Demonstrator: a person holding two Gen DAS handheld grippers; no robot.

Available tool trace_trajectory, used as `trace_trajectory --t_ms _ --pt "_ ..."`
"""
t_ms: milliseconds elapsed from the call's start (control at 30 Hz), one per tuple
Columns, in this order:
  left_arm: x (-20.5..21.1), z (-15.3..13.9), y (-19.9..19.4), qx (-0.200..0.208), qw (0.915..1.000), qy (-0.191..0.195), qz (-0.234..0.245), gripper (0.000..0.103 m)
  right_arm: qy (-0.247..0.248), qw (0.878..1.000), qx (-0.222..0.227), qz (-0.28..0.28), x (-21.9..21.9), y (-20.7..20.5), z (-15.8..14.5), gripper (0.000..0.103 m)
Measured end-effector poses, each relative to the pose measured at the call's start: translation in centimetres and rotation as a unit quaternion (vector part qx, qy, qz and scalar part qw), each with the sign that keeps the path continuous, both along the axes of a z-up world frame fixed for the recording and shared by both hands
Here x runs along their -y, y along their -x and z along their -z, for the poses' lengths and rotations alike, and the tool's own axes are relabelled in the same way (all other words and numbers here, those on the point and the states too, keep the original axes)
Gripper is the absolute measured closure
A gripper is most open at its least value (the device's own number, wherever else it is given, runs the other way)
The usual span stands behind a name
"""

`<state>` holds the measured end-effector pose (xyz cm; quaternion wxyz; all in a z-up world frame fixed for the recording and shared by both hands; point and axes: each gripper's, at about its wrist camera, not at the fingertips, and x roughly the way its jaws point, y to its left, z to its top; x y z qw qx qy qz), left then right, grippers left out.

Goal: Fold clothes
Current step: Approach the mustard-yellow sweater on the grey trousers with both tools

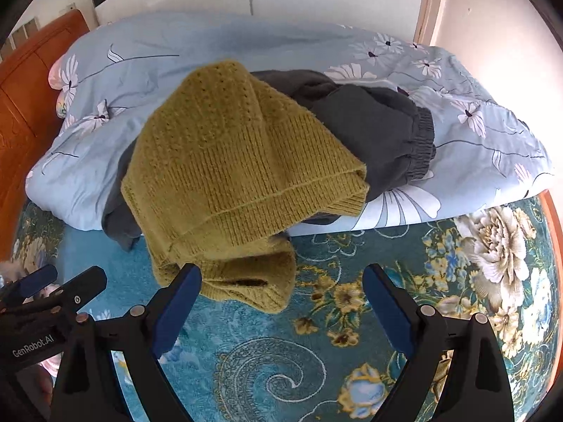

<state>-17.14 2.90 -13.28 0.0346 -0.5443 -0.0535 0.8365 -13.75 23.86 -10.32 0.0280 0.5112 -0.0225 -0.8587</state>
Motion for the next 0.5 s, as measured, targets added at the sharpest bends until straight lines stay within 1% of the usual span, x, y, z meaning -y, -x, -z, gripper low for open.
trace_trajectory --t_ms 133,267,500 --pt "-0.2 1.6 0.7 0.01 0.9999 -0.007 0.003 0.0 0.001 1.0 0.014 0.0 -0.2 0.9 1.8 0.01" --pt "-0.5 2.8 1.0 0.016 0.9998 -0.006 0.005 0.0 -0.001 1.0 0.025 0.006 -0.5 1.5 3.1 0.01" --pt "-0.8 4.4 1.3 0.03 0.9995 -0.006 0.006 0.0 -0.009 0.999 0.033 0.004 -0.4 2.0 4.5 0.01"
